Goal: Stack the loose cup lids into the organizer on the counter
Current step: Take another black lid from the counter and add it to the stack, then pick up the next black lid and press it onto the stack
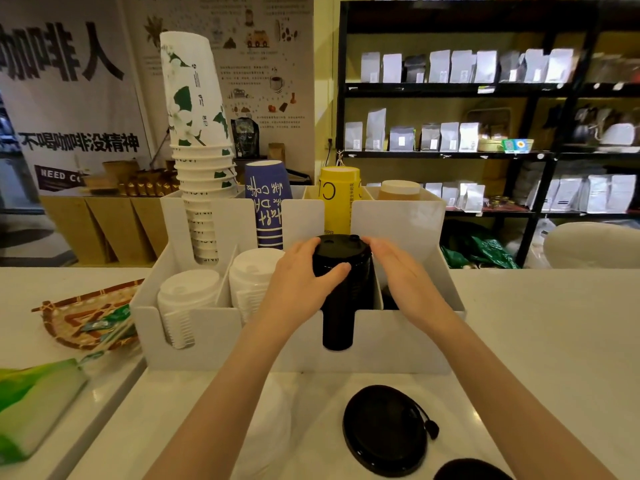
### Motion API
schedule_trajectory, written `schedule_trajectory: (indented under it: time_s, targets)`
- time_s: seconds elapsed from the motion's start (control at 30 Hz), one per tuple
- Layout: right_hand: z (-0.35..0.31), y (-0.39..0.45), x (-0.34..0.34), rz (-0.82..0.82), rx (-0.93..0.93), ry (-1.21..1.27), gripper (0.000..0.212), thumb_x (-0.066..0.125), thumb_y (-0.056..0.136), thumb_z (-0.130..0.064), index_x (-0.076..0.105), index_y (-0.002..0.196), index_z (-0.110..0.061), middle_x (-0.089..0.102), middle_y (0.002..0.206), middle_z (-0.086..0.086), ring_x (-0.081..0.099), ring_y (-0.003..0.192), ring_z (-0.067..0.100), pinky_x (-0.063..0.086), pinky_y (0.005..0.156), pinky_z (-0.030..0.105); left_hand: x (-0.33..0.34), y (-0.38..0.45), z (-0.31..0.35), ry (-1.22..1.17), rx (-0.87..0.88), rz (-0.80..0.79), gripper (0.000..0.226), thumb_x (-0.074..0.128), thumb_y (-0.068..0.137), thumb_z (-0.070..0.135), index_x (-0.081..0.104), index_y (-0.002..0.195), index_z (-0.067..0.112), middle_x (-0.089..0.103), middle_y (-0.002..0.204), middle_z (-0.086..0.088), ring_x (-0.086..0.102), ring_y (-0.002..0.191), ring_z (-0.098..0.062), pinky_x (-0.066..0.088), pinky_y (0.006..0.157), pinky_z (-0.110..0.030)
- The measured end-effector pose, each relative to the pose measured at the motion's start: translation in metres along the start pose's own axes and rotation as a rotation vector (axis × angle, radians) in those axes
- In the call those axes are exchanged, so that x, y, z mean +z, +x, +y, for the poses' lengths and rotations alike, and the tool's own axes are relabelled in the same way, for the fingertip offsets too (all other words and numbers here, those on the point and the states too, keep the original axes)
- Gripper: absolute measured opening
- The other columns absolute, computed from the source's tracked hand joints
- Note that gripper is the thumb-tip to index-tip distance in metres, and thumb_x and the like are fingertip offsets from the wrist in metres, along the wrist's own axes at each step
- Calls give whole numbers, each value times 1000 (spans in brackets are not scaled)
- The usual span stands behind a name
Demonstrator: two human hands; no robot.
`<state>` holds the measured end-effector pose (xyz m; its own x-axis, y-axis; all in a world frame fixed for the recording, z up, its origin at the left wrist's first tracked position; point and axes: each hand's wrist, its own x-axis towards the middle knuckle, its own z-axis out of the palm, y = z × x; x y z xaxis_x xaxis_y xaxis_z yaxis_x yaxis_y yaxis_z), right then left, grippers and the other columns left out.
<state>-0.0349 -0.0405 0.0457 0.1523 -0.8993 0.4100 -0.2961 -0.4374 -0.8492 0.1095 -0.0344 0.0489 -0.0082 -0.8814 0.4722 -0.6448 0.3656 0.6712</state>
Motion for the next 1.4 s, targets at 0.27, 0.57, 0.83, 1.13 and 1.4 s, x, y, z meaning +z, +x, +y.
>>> schedule_trajectory:
  time_s: [0.27,0.57,0.83,1.13,1.4]
  targets:
    - [-8,-29,-15,122,-77,-28,38,33,95,-33,39,132,-27,50,133,-1,44,119,6,34,92,14,5,-26,10,163,265,217,51,52,84,37,40,129,15,34,144,-8,28,134,-19,21,108,-26]
    - [21,-97,-33,-90,19,-203,31,37,93,-30,54,119,-28,62,102,-12,54,95,-11,39,80,1,33,-106,-16,7,267,-183,61,54,79,48,33,133,29,34,139,14,28,122,5,14,94,5]
    - [48,-126,-39,-239,290,-308,52,30,93,-40,58,107,1,62,116,18,55,110,26,40,96,28,48,-125,-32,119,95,-583,88,67,70,48,19,139,24,22,150,5,21,136,-7,18,111,-21]
    - [47,-130,-33,-243,295,-318,57,29,92,-43,56,104,5,61,111,25,55,104,32,40,98,38,49,-128,-27,24,93,-475,79,71,68,43,31,134,24,42,137,4,38,120,-5,27,99,-17]
    - [35,-119,-40,-148,219,-220,43,32,94,-30,65,101,-3,66,104,17,58,99,20,41,78,8,38,-122,-11,-105,70,-296,72,75,61,45,43,123,28,50,115,12,46,105,-3,37,79,-6]
